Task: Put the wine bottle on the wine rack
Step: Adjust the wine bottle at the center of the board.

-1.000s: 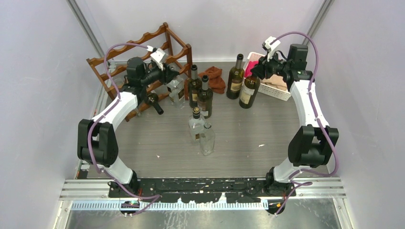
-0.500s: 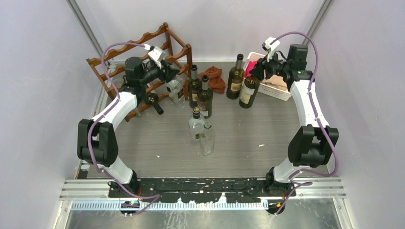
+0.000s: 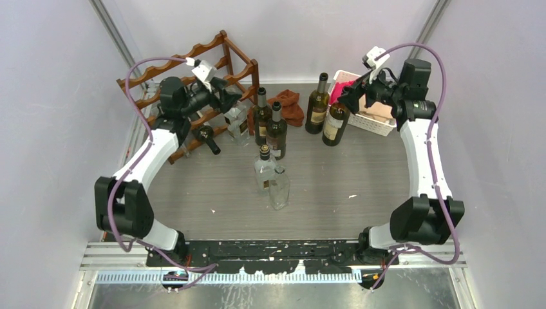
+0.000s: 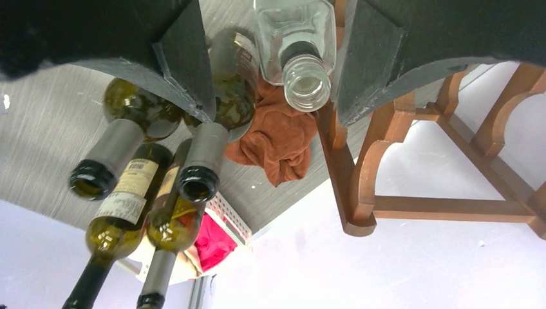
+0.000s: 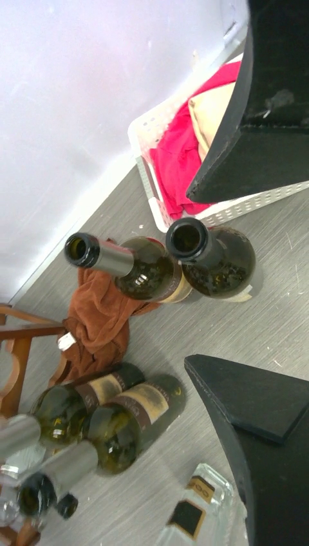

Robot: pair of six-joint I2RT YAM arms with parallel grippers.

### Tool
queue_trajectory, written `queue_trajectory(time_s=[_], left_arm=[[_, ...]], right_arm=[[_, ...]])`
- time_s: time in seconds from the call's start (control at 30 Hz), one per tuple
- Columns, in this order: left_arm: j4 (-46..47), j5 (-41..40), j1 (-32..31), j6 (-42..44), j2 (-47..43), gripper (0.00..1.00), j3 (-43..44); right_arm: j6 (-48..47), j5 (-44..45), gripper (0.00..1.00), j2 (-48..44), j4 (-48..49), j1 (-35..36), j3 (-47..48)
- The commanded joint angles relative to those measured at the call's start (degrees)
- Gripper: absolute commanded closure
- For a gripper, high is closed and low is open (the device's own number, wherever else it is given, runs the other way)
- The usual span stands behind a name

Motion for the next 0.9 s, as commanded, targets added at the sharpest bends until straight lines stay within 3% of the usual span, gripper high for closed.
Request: queue_trajectory(time_s=[0.0, 0.1, 0.17, 0.3, 0.4, 0.57, 0.73, 0.87], left_arm=[[-6.93, -3.92, 0.46, -3.35, -8.22, 0.28, 2.48], [-14.28, -3.12, 0.81, -6.46, -12.17, 0.26, 3.69], [-15.96, 1.65, 0.81, -7.87, -14.83, 0.26, 2.88], [-13.35, 12.78, 0.81, -9.83, -20.23, 0.26, -2.92], [-9.93, 16.69, 0.64, -9.66, -25.05, 0.26, -8.29], [-9.34, 18.33, -2.49, -7.15, -29.72, 0.25, -13.92], [-14.69, 13.26, -12.76, 1.6, -29.37, 0.26, -16.17], [-14.48, 8.95, -17.88, 3.93, -27.05, 0.27, -17.36]], right_arm=[[-3.33, -6.23, 0.04, -6.78, -4.12, -0.29, 0.47], [-7.34, -12.27, 0.0, -9.68, -7.89, 0.15, -2.25], [-10.08, -14.85, 0.0, -11.06, -11.23, 1.93, -4.22], [-25.63, -15.76, 0.0, -12.56, -23.87, 10.65, -7.36], [-29.01, -14.53, 0.0, -13.6, -25.49, 17.81, -10.87], [-26.03, -13.04, 0.0, -13.42, -19.91, 25.87, -14.98], [-19.68, -11.5, 0.02, -11.98, -13.32, 30.52, -16.42], [-16.8, -11.9, 0.05, -12.22, -11.15, 33.48, -17.3]])
